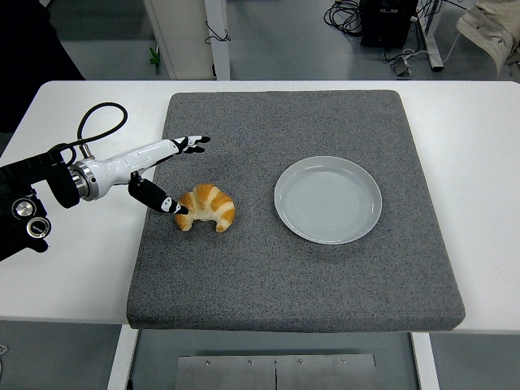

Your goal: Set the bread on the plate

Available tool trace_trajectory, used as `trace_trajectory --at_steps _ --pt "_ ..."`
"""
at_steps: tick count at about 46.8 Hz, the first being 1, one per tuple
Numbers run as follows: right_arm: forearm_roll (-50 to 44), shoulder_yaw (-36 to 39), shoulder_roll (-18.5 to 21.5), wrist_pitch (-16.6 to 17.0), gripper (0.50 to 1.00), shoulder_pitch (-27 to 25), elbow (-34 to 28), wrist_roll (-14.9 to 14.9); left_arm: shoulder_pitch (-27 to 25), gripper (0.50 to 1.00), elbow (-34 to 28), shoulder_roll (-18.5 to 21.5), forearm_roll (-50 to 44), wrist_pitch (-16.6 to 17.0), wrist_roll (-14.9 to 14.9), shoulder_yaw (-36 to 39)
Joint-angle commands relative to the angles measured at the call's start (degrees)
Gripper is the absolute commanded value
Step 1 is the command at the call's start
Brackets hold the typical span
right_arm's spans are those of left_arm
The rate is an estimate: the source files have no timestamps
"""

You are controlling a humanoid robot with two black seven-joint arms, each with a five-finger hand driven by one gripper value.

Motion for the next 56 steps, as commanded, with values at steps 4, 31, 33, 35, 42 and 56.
trace_trajectory --at_steps 4,31,33,35,42,56 --pt "0.0 0.0 0.0 -0.04 1.0 -0.02 0.0 0.0 -0.12 0.96 0.18 -1.35 0.17 0.02 1.69 0.44" --pt "0.0 0.0 0.0 -0.04 1.0 -0.02 0.0 0.0 1.29 0.957 1.5 -5.74 3.51 0.81 2.57 0.44" --pt "0.0 0.0 0.0 -0.04 1.0 -0.02 0.0 0.0 1.29 0.957 1.67 -5.83 3.77 0.81 2.57 0.53" --pt "0.0 0.0 0.0 -0.04 1.0 -0.02 0.0 0.0 1.29 0.954 1.85 -5.83 4.3 0.81 2.57 0.53" --pt "0.0 0.0 0.0 -0.04 1.0 -0.02 0.0 0.0 1.29 0.948 3.43 -6.62 4.74 2.13 2.57 0.53" --pt "0.0 0.0 0.0 -0.04 1.0 0.07 0.0 0.0 1.73 0.916 3.7 -7.41 5.44 2.31 2.4 1.76"
